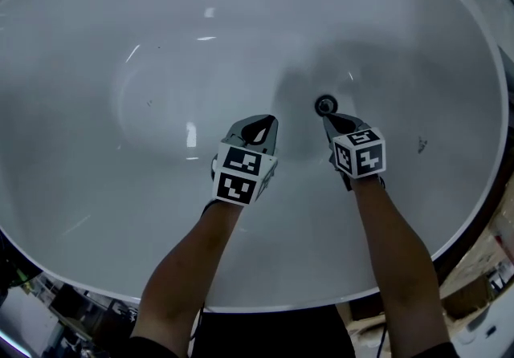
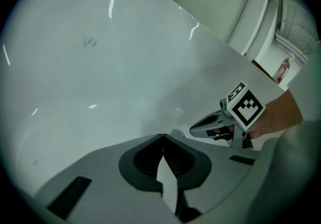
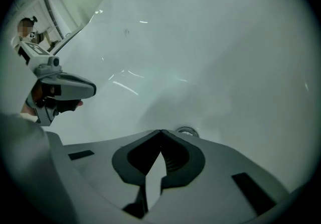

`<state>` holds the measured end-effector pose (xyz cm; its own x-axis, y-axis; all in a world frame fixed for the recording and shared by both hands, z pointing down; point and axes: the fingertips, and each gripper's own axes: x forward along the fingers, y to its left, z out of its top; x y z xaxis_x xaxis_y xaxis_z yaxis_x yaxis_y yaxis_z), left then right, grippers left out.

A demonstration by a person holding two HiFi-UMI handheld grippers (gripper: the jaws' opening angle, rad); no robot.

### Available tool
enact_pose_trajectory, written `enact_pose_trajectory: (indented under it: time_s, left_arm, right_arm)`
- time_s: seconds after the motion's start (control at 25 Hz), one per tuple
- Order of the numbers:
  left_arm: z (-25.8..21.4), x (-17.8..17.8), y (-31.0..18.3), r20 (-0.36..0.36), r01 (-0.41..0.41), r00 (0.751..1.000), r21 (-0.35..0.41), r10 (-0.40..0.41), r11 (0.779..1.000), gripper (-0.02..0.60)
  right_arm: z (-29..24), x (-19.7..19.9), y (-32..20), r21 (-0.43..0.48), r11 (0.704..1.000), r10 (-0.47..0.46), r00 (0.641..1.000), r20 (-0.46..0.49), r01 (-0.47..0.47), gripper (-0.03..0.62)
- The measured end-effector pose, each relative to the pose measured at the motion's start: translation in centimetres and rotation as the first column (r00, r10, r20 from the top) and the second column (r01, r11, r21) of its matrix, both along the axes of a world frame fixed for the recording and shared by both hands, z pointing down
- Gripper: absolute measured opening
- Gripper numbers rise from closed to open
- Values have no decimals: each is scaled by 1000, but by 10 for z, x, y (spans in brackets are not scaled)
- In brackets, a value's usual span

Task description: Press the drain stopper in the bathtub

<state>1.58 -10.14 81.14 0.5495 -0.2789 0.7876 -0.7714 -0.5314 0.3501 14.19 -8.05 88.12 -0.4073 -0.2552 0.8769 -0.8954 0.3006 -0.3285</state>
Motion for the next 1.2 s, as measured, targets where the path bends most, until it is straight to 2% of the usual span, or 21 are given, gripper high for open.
enact_pose_trajectory:
  time_s: [0.28, 0.56, 0.72, 0.88, 1.08, 1.2]
  left_arm:
    - [43, -6, 5, 18, -15, 1000, -30, 16, 999, 14]
    - [69, 0, 14, 18, -41, 999, -55, 42, 998, 14]
    - [78, 4, 15, 24, -48, 998, -54, 50, 997, 14]
    - [80, 8, 18, 24, -53, 998, -71, 54, 996, 14]
    - [87, 11, 16, 29, -21, 999, -91, 23, 996, 14]
    - [91, 10, 19, 37, -24, 999, -106, 28, 994, 14]
  right_arm:
    - [50, 7, 0, -4, 998, -69, 992, -108, 69, 14]
    - [84, 21, 8, -10, 998, -62, 981, -183, 61, 15]
    - [91, 26, 0, 16, 998, -58, 980, -192, 62, 15]
    - [99, 28, -3, -20, 996, -84, 978, -190, 82, 17]
    - [101, 24, -4, -50, 986, -166, 948, -273, 158, 18]
    - [104, 23, -4, -52, 984, -176, 932, -316, 169, 18]
